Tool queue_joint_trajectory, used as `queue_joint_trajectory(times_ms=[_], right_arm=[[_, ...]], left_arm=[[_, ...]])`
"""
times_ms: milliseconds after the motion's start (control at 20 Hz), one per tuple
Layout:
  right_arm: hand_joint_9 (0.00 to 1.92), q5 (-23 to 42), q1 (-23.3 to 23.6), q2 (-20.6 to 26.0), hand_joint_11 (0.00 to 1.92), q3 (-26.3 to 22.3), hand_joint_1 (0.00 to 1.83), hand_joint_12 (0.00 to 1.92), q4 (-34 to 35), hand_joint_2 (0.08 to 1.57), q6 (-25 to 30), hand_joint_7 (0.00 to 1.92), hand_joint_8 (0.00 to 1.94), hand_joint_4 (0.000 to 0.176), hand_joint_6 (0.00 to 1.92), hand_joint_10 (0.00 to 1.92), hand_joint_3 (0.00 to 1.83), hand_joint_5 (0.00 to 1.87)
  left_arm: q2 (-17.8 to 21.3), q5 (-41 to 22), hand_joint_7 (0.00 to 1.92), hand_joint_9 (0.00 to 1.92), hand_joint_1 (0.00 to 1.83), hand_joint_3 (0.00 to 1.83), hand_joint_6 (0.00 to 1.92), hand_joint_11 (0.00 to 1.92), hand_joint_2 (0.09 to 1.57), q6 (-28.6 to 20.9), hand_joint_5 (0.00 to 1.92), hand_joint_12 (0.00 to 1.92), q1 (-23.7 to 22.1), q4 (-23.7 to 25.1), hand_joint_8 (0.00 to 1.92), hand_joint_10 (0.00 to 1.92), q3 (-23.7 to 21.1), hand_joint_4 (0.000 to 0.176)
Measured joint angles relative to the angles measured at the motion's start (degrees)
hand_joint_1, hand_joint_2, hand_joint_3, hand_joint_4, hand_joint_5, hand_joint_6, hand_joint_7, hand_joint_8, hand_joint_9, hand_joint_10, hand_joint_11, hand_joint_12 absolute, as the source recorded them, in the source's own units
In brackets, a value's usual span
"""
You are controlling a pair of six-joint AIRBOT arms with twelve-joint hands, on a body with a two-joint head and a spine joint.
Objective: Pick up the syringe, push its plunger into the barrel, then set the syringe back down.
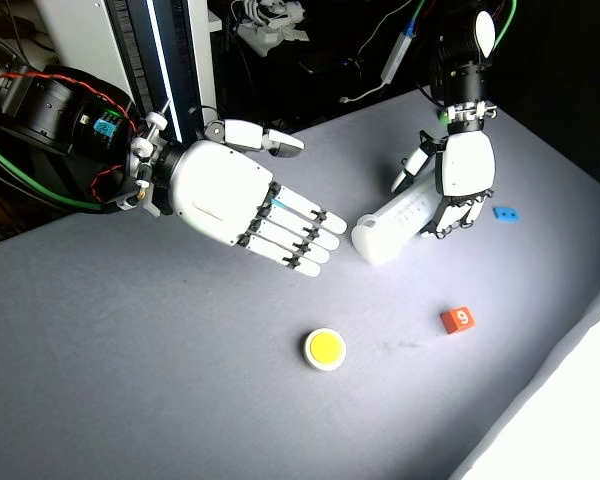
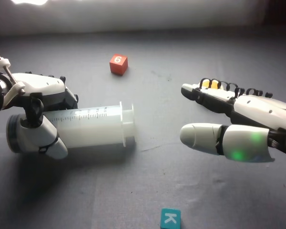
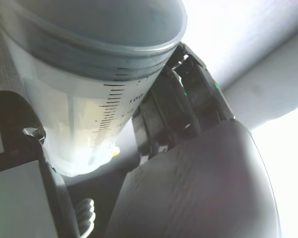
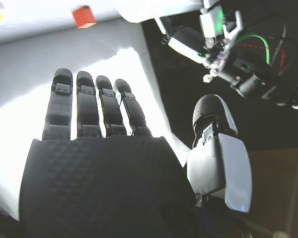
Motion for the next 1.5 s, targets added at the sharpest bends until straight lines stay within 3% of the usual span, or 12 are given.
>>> queue_joint_trajectory(times_ms=[50,100,150,200,450,700,800,950,1000,1050,1250,1500], right_arm=[[0.00,0.0,-0.5,0.0,0.00,0.0,0.00,0.00,-0.2,1.15,-0.4,0.00,0.00,0.000,0.00,0.00,0.00,0.00],[0.00,0.2,-1.5,0.0,0.00,0.0,0.00,0.00,-1.9,1.13,-2.2,0.00,0.00,0.000,0.00,0.00,0.00,0.00],[0.00,0.8,-2.5,0.0,0.00,0.2,0.00,0.00,-3.7,1.13,-2.3,0.00,0.00,0.000,0.00,0.00,0.00,0.00],[0.00,1.9,-3.6,0.0,0.00,0.5,0.00,0.00,-6.8,1.13,-2.3,0.00,0.00,0.000,0.00,0.00,0.00,0.00],[0.00,4.1,-3.4,0.0,0.00,0.7,0.00,0.00,-6.5,1.12,-1.4,0.00,0.00,0.000,0.00,0.00,0.00,0.00],[0.00,2.9,-2.4,0.0,0.00,1.8,0.00,0.00,-6.8,1.14,3.0,0.00,0.00,0.000,0.00,0.00,0.00,0.00],[0.00,2.7,-2.4,0.0,0.00,2.5,0.00,0.00,-8.9,1.14,4.5,0.00,0.00,0.000,0.00,0.00,0.00,0.00],[0.00,1.6,-2.3,0.0,0.00,4.1,0.00,0.00,-10.5,1.14,4.5,0.00,0.00,0.000,0.00,0.00,0.00,0.00],[0.00,0.5,-1.9,0.0,0.00,4.7,0.00,0.00,-10.4,1.14,4.3,0.00,0.00,0.000,0.00,0.00,0.00,0.00],[0.00,0.3,-1.8,0.0,0.00,5.0,0.00,0.00,-11.3,1.14,4.5,0.00,0.00,0.000,0.00,0.00,0.00,0.00],[0.00,-2.1,-0.5,0.1,0.00,6.2,0.00,0.00,-19.8,1.15,5.6,0.00,0.00,0.000,0.00,0.00,0.00,0.00],[0.00,-6.6,3.6,1.7,0.00,7.5,0.00,0.00,-32.3,1.13,14.7,0.00,0.00,0.000,0.00,0.00,0.00,0.00]], left_arm=[[0.0,0.0,0.94,0.85,1.04,0.00,0.51,0.30,1.16,0.0,0.76,1.36,0.0,0.0,0.63,0.60,0.0,0.000],[0.0,-0.1,0.97,0.87,0.91,0.00,0.09,0.23,1.16,0.0,0.80,1.29,0.0,0.0,0.13,0.31,0.0,0.000],[0.1,-0.2,0.97,0.87,0.91,0.00,0.09,0.23,1.16,0.0,0.80,1.29,0.0,0.0,0.13,0.31,-0.1,0.000],[0.1,0.0,0.94,0.87,0.89,0.00,0.01,0.23,1.15,0.1,0.79,1.20,0.0,0.0,0.01,0.12,-0.1,0.000],[0.4,-0.3,0.87,0.82,0.87,0.00,0.00,0.20,1.09,0.2,0.75,1.21,0.0,0.1,0.00,0.04,-0.1,0.000],[0.8,0.2,0.59,0.61,0.58,0.00,0.00,0.05,1.05,0.2,0.47,1.23,-1.6,0.0,0.00,0.00,-0.1,0.000],[1.4,0.3,0.58,0.59,0.57,0.00,0.00,0.05,1.04,0.2,0.46,1.20,-3.0,0.0,0.00,0.00,0.0,0.000],[2.2,0.1,0.37,0.39,0.51,0.00,0.00,0.00,1.03,0.2,0.28,1.00,-4.4,0.1,0.00,0.00,0.2,0.000],[2.6,0.2,0.30,0.31,0.50,0.00,0.00,0.00,0.99,0.2,0.20,0.82,-4.8,0.1,0.00,0.00,0.2,0.000],[3.1,0.3,0.28,0.29,0.50,0.00,0.00,0.00,0.99,0.2,0.18,0.76,-5.4,0.7,0.00,0.00,0.2,0.000],[4.6,-1.0,0.25,0.26,0.51,0.00,0.00,0.00,0.99,0.2,0.15,0.67,-9.2,1.9,0.00,0.00,0.4,0.000],[8.0,-5.5,0.24,0.25,0.45,0.00,0.00,0.00,0.98,0.2,0.15,0.65,-13.6,6.8,0.00,0.00,0.9,0.000]])
